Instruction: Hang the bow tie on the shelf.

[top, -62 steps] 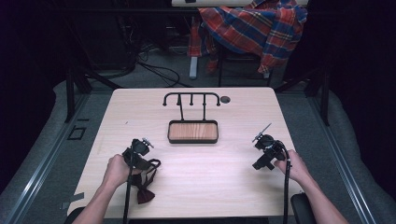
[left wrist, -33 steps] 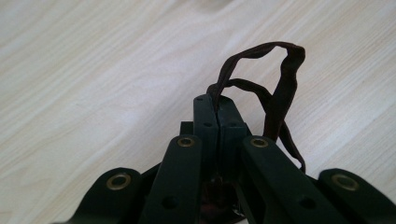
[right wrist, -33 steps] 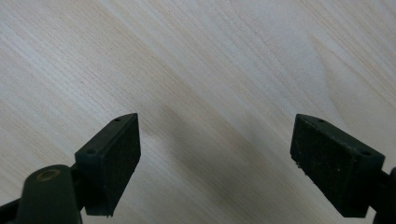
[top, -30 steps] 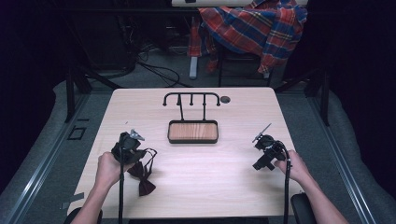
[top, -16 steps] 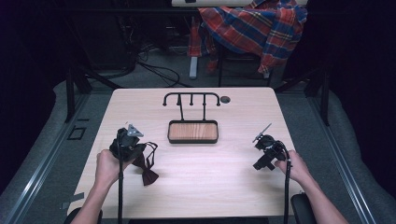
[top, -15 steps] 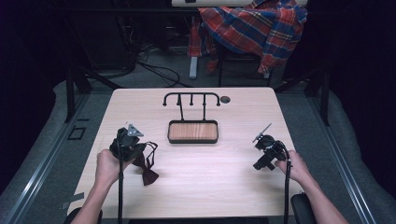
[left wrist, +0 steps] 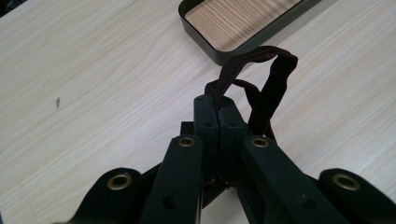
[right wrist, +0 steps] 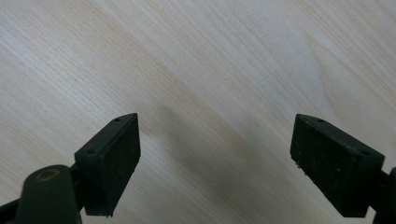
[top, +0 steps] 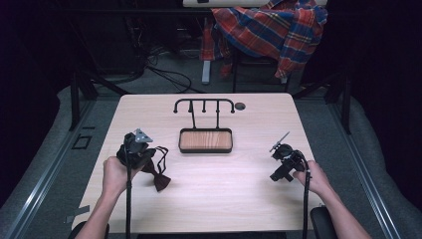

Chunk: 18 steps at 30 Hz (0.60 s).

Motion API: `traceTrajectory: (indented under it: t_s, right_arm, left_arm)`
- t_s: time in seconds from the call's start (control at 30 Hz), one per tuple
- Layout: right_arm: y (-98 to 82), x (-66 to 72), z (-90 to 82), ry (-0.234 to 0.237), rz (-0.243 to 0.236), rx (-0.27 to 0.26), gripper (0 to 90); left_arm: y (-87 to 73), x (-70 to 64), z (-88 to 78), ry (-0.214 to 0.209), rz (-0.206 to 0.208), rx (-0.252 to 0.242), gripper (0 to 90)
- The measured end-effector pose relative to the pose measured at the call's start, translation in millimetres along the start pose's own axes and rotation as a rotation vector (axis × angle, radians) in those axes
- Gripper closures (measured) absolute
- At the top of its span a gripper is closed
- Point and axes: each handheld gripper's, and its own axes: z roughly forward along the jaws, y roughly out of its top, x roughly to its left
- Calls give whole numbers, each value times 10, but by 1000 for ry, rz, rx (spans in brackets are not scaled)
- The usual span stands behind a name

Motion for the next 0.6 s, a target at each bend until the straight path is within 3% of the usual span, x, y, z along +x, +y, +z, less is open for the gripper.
traceTrajectory:
  t_s: [0.17,0.2,0.6]
  right_arm:
    - [7,-5,-13,-5,-14,18,159]
    - [-11,13,17,-2,15,-26,159]
    - [-12,15,16,0,15,-25,159]
  left_arm:
    - [11,15,11,4,0,0,891]
    - [14,19,12,6,1,1,891]
    - [52,86,-22,36,-11,-32,891]
